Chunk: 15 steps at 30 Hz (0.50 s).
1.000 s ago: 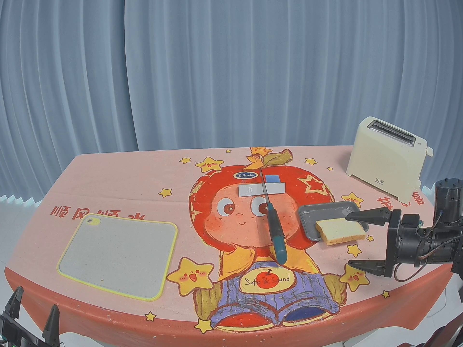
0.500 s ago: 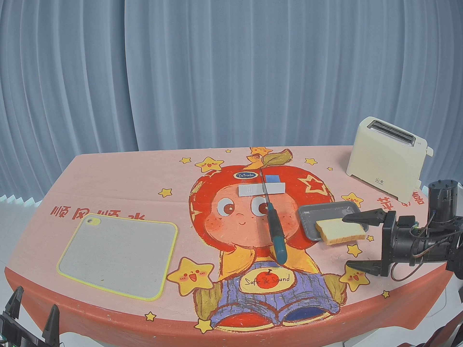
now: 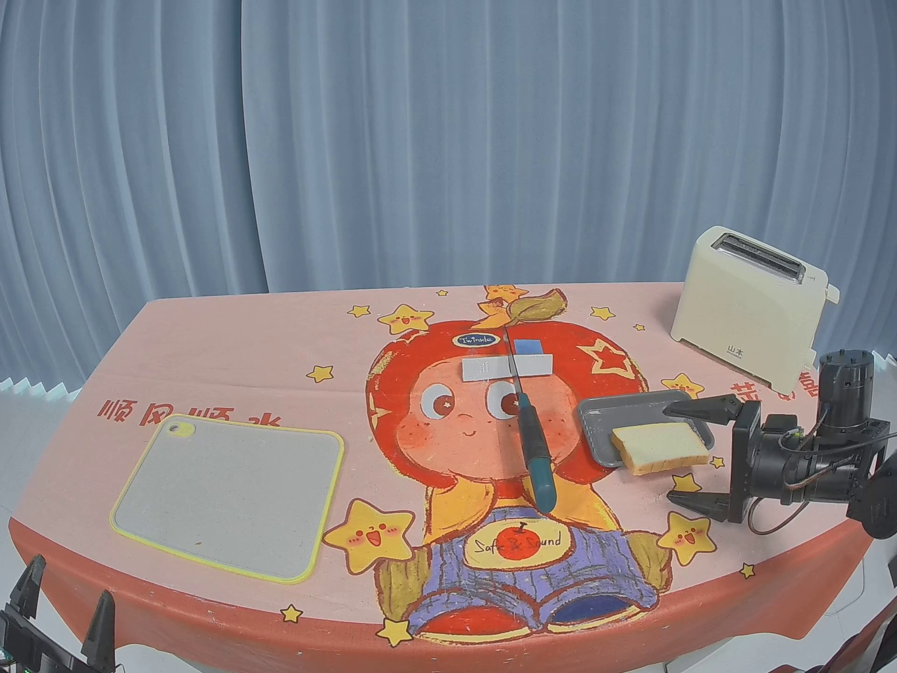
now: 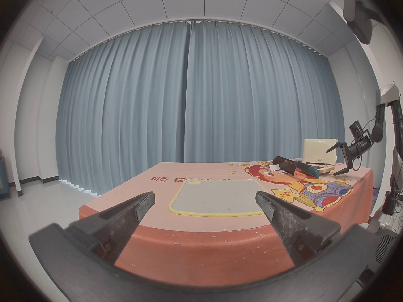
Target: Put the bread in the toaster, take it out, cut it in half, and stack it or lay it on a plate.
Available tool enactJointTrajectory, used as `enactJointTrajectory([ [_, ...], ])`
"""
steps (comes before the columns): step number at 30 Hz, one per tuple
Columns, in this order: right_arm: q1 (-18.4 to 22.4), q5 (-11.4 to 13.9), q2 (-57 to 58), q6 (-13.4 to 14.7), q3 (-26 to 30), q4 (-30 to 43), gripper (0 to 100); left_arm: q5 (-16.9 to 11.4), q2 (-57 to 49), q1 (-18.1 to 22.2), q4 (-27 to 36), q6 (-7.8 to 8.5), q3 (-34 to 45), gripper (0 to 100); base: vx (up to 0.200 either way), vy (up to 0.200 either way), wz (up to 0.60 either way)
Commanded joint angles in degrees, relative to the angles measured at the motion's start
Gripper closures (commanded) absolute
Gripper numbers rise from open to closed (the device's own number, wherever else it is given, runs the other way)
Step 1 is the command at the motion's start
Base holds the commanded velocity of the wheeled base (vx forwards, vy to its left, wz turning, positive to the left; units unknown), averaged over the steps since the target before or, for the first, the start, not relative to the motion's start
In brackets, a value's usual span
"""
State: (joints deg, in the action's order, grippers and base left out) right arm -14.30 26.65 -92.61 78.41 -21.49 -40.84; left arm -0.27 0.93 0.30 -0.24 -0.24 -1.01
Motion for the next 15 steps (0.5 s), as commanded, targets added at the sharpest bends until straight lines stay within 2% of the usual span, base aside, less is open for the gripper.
enactJointTrajectory([
  [1, 1.91, 0.16, -1.78, 0.34, 0.05, -1.0, 0, 0.0, -0.93, 0.05, -0.02, -0.11, 1.01, 0, 0.0, 0.0, 0.0],
  [4, 3.14, 0.33, -2.31, 0.43, -0.04, -1.79, 0, 0.0, -0.93, 0.05, -0.02, -0.02, 1.01, 0, 0.0, 0.0, 0.0],
  [15, 3.66, 0.25, -3.89, 0.25, -0.3, -2.05, 0, 0.0, -0.93, 0.05, -0.02, -0.02, 1.01, 0, 0.0, 0.0, 0.0],
])
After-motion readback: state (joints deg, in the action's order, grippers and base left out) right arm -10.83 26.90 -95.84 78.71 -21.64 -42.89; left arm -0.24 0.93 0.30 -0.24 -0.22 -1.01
